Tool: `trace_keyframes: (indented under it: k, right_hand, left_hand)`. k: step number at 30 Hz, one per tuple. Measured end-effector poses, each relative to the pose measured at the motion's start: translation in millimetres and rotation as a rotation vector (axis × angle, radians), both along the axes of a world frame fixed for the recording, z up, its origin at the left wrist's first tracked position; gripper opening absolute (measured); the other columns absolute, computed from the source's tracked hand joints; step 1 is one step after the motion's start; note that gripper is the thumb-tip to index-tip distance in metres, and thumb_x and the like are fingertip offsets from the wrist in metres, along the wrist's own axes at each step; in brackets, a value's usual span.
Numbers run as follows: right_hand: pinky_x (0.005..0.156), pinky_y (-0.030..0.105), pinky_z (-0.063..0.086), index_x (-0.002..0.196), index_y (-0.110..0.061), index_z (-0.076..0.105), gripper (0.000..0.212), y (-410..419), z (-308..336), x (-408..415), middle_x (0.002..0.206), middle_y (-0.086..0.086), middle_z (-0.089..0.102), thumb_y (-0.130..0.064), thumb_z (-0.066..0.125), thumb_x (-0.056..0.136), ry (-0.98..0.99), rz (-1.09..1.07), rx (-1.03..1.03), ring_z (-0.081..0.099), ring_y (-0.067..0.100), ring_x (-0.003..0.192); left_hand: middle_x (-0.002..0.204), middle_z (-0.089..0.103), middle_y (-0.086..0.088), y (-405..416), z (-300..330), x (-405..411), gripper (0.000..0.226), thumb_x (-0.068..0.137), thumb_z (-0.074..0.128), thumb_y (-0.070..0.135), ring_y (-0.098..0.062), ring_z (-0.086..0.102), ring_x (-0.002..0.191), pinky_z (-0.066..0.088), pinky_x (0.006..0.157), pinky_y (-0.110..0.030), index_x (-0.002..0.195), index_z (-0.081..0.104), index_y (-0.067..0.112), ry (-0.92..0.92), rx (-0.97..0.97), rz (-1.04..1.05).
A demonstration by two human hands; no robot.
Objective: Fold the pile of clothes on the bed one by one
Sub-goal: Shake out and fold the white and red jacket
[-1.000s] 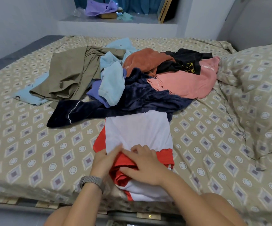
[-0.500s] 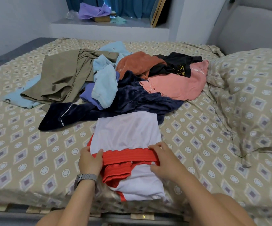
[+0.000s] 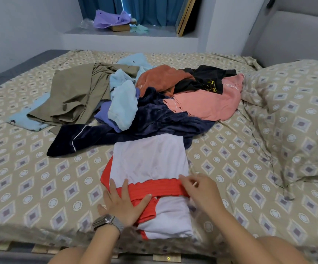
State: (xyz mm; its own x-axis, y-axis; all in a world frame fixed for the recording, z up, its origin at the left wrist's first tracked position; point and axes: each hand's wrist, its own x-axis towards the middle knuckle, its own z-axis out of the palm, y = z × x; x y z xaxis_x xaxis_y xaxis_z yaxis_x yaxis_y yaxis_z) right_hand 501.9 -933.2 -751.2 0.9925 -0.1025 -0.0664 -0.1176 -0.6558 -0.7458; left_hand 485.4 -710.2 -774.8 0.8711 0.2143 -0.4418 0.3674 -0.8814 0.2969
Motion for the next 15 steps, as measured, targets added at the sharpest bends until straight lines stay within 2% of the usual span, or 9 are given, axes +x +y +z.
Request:
trace_keyframes:
  k: [1, 2, 3, 4, 6, 7, 9, 11, 15]
  right_hand:
    - [0.079, 0.026, 0.045, 0.104, -0.027, 0.066, 0.031, -3.6, -3.1, 8.5, 0.098, -0.011, 0.064, -0.053, 0.062, 0.086, 0.056, -0.096, 0.090, 0.060, 0.009, 0.090]
    - [0.084, 0.029, 0.047, 0.116, -0.023, 0.059, 0.048, -4.7, -5.3, 16.8, 0.108, -0.006, 0.062, -0.056, 0.065, 0.083, 0.149, -0.155, 0.169, 0.061, 0.014, 0.098]
    - [0.087, 0.032, 0.048, 0.120, -0.019, 0.055, 0.060, -3.7, -8.2, 23.7, 0.112, -0.002, 0.060, -0.062, 0.066, 0.079, 0.248, -0.195, 0.253, 0.060, 0.017, 0.102]
    - [0.083, 0.031, 0.049, 0.110, -0.016, 0.055, 0.063, -1.8, -12.1, 29.2, 0.106, 0.000, 0.060, -0.067, 0.066, 0.075, 0.320, -0.210, 0.328, 0.061, 0.017, 0.097]
    - [0.066, 0.024, 0.043, 0.077, -0.011, 0.052, 0.056, 6.9, -13.5, 33.5, 0.080, -0.002, 0.058, -0.064, 0.067, 0.076, 0.377, -0.199, 0.429, 0.058, 0.012, 0.074]
    - [0.063, 0.023, 0.043, 0.071, -0.013, 0.052, 0.049, 11.7, -14.1, 34.9, 0.076, -0.004, 0.059, -0.059, 0.069, 0.078, 0.371, -0.194, 0.458, 0.058, 0.011, 0.070]
    - [0.069, 0.026, 0.050, 0.080, -0.021, 0.061, 0.035, 17.4, -20.5, 37.7, 0.086, -0.003, 0.069, -0.052, 0.076, 0.075, 0.353, -0.186, 0.525, 0.066, 0.013, 0.080]
    - [0.072, 0.026, 0.053, 0.090, -0.028, 0.065, 0.031, 19.5, -25.4, 39.6, 0.096, -0.004, 0.072, -0.045, 0.082, 0.072, 0.350, -0.173, 0.635, 0.068, 0.013, 0.087]
    - [0.080, 0.027, 0.055, 0.109, -0.026, 0.066, 0.049, 17.5, -34.2, 43.8, 0.102, -0.007, 0.074, -0.040, 0.085, 0.066, 0.354, -0.129, 0.744, 0.070, 0.011, 0.092]
  left_hand:
    - [0.159, -0.021, -0.009, 2.6, 1.2, 2.5, 0.109, 0.065, 0.026, 0.095, -0.036, -0.004, 0.147, 0.008, 0.118, -0.055, 0.152, -0.003, 0.035, -0.051, -0.092, 0.085]
    - [0.160, -0.011, -0.011, 5.6, 3.3, 6.1, 0.114, 0.060, 0.031, 0.095, -0.037, 0.003, 0.146, 0.012, 0.118, -0.053, 0.152, 0.006, 0.032, -0.124, -0.204, 0.203]
    - [0.160, 0.001, -0.014, 8.7, 3.8, 10.9, 0.119, 0.056, 0.039, 0.094, -0.037, 0.011, 0.145, 0.016, 0.118, -0.051, 0.151, 0.011, 0.027, -0.214, -0.309, 0.329]
    - [0.158, 0.014, -0.015, 11.1, 1.3, 15.8, 0.125, 0.056, 0.050, 0.091, -0.037, 0.019, 0.143, 0.021, 0.116, -0.050, 0.151, 0.012, 0.020, -0.299, -0.380, 0.422]
    - [0.150, 0.034, -0.016, 12.3, -3.7, 24.2, 0.130, 0.058, 0.066, 0.081, -0.036, 0.034, 0.136, 0.033, 0.111, -0.049, 0.150, 0.010, 0.008, -0.379, -0.450, 0.505]
    - [0.145, 0.041, -0.015, 11.3, -4.8, 27.6, 0.130, 0.057, 0.070, 0.078, -0.034, 0.042, 0.131, 0.038, 0.108, -0.047, 0.149, 0.013, 0.005, -0.388, -0.481, 0.526]
    - [0.137, 0.049, -0.012, 9.1, -8.9, 33.7, 0.127, 0.054, 0.078, 0.070, -0.030, 0.051, 0.122, 0.043, 0.102, -0.042, 0.145, 0.021, 0.002, -0.395, -0.546, 0.569]
    - [0.132, 0.054, -0.009, 8.3, -14.4, 38.7, 0.122, 0.053, 0.087, 0.058, -0.028, 0.055, 0.117, 0.045, 0.100, -0.040, 0.144, 0.026, 0.004, -0.388, -0.620, 0.616]
    - [0.124, 0.061, 0.005, 15.4, -29.2, 45.2, 0.124, 0.036, 0.087, 0.069, -0.018, 0.062, 0.109, 0.051, 0.096, -0.044, 0.139, 0.038, 0.022, -0.395, -0.741, 0.604]
